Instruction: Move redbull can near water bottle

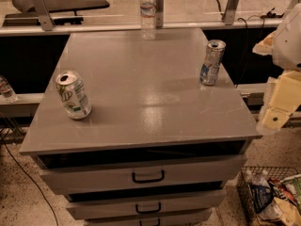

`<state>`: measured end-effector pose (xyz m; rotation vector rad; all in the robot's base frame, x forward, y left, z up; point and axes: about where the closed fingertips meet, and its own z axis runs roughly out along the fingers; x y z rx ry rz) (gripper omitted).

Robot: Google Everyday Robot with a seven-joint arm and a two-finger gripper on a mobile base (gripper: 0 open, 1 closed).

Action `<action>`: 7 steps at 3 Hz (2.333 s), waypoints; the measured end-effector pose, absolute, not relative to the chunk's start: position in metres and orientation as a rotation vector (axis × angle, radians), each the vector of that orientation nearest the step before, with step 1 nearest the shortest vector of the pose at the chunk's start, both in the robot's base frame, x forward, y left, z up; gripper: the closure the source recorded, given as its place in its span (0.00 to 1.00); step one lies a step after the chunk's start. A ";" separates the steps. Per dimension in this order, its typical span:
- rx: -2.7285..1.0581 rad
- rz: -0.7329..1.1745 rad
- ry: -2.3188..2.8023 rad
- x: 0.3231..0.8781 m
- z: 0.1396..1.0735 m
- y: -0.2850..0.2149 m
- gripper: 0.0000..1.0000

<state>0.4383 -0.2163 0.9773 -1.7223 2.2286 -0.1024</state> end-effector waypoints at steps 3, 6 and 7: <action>-1.572 -0.079 2.188 0.498 0.955 -0.263 0.00; -1.272 0.203 1.975 0.638 0.907 -0.277 0.00; -1.196 0.360 1.910 0.668 0.896 -0.256 0.00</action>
Offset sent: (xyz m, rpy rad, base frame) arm 0.0483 -0.0378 -0.0214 0.1000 -0.0488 -0.0459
